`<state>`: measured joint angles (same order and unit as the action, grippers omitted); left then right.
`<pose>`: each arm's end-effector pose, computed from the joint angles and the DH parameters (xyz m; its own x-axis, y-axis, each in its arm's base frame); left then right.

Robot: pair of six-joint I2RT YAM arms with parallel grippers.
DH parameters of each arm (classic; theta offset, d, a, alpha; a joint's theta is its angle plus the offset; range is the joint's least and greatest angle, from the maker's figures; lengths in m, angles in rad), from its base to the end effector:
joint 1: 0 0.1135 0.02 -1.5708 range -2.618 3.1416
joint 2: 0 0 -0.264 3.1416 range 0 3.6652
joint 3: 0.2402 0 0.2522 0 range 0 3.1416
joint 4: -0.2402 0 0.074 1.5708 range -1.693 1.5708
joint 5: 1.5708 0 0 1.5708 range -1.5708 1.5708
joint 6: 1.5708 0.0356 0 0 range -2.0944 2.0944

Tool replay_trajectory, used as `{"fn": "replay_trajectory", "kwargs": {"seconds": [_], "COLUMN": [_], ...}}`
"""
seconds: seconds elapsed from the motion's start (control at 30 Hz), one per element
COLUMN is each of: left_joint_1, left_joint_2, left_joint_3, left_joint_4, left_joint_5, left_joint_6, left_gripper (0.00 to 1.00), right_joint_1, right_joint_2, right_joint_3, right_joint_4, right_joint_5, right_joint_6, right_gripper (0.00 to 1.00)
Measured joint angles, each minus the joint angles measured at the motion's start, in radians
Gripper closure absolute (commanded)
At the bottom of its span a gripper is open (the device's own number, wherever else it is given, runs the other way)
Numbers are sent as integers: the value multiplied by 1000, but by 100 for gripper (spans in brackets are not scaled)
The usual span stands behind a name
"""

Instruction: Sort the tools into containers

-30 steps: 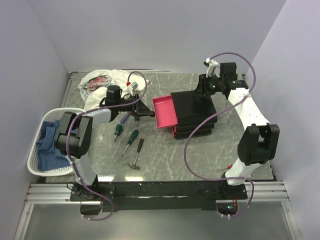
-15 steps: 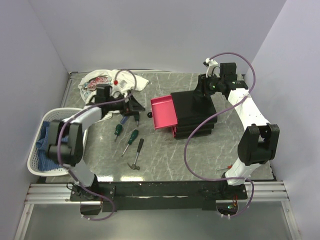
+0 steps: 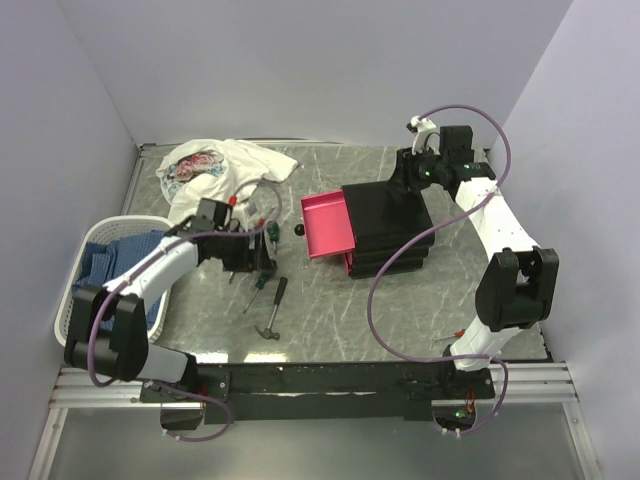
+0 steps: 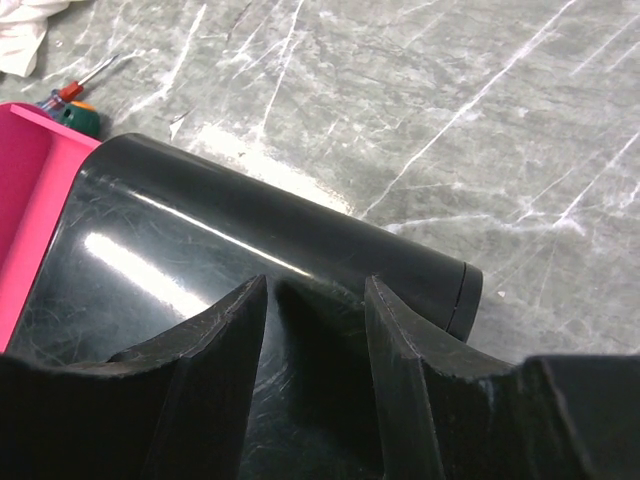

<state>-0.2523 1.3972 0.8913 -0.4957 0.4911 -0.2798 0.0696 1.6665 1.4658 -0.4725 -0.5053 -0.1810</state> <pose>0.2617 -0.0848 0.2185 -0.9127 -0.0162 -0.4083 0.2229 0.8178 -0.5306 0.3773 0.0436 0.3207 -0.5329 -0.1950 -0.8234 -0.5432 0.8250 0.1561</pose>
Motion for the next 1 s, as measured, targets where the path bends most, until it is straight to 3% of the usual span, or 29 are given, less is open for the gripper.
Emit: {"fn": "replay_trajectory", "kwargs": {"seconds": [0.13,0.3,0.47,0.6,0.83,1.0], "left_joint_1": [-89,-175,-266,-320,-339,-343], "left_joint_2": [-46,-42,16,-1,-85,-137], "left_joint_3": [-54,-56,-60,-157,-264,-271], "left_joint_4": [-18,-13,-6,42,65,65], "left_joint_5": [-109,-222,-322,-403,-425,-440], "left_joint_6": [-31,-69,-111,-180,-236,-249], "left_gripper": [33,31,46,58,47,47], "right_joint_1": [0,0,0,0,0,0], "right_joint_2": [0,0,0,-2,-17,-17], "right_joint_3": [0,-1,-1,-4,-21,-21], "right_joint_4": [2,5,5,8,14,14], "right_joint_5": [9,16,20,22,22,22], "right_joint_6": [0,-1,-9,-11,-11,-11], "right_gripper": [48,47,47,47,47,47]}}
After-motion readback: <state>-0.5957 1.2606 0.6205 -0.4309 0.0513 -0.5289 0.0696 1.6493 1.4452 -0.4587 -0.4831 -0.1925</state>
